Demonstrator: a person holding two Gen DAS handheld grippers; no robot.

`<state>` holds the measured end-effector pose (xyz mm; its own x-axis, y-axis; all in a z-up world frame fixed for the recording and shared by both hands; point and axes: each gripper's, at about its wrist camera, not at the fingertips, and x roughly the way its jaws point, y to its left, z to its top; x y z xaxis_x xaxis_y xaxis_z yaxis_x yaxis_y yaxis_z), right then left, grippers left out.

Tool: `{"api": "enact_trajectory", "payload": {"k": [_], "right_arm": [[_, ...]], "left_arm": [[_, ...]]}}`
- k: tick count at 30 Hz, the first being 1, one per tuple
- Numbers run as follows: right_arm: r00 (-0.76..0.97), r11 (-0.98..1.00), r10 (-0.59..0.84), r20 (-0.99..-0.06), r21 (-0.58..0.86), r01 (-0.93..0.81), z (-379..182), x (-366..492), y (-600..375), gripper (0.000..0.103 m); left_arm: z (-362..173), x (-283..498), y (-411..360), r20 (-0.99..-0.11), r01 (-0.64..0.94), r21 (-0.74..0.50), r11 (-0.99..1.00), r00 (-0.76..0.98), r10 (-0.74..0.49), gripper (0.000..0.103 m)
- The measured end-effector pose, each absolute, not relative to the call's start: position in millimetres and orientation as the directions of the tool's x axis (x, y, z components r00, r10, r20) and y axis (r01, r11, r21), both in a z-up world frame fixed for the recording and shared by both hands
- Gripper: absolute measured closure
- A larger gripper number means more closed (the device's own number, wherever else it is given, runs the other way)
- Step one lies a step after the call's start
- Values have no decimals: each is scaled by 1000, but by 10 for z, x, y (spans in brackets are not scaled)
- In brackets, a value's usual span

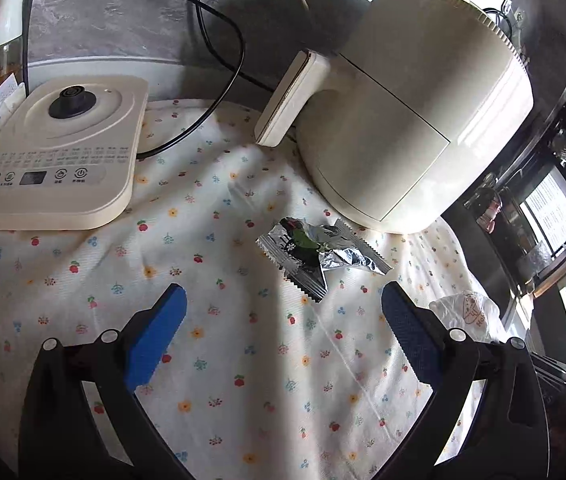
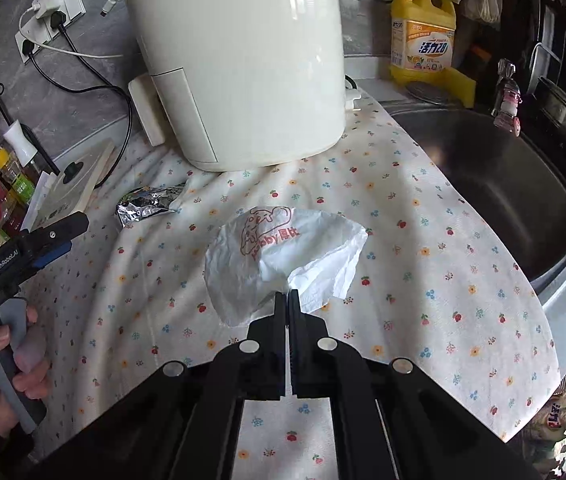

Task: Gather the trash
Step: 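Grasp the silver foil wrapper with the left tool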

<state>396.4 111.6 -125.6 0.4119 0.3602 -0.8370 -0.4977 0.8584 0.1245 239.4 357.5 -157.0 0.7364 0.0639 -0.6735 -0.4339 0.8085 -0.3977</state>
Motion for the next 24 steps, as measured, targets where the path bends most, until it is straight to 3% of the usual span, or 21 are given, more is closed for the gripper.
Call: {"api": "enact_trajectory", "payload": {"k": [6,9,10,11,14,24], "right_arm": [[451,903,322,-832,128,-409,-1192,3883,672,100],[456,917,306,-836,130,-378,-1196,3821,492,101],[456,920,301,-837,128,-372,-1199,3793,440,100],[457,921,297,-839,126,-368,-1201,3769,395,100],[451,924,293,-843,127,-362,-1223,3699,271,100],[431,895,359,-828,174,-412,-1188,3527,28,100]], "left_arm": [[-1641,2753,3507,-698,-414,-356,838,714,56,11],[-1758,2866,3516,-734,-438,-336,834,677,60,40],[-1783,2871,3516,-742,-447,-338,828,668,59,68],[-1792,2858,3509,-748,-460,-332,824,661,67,79],[-1719,2703,3444,-719,-467,-347,814,690,90,84],[-1553,2217,2969,-695,-464,-354,812,712,103,84]]}}
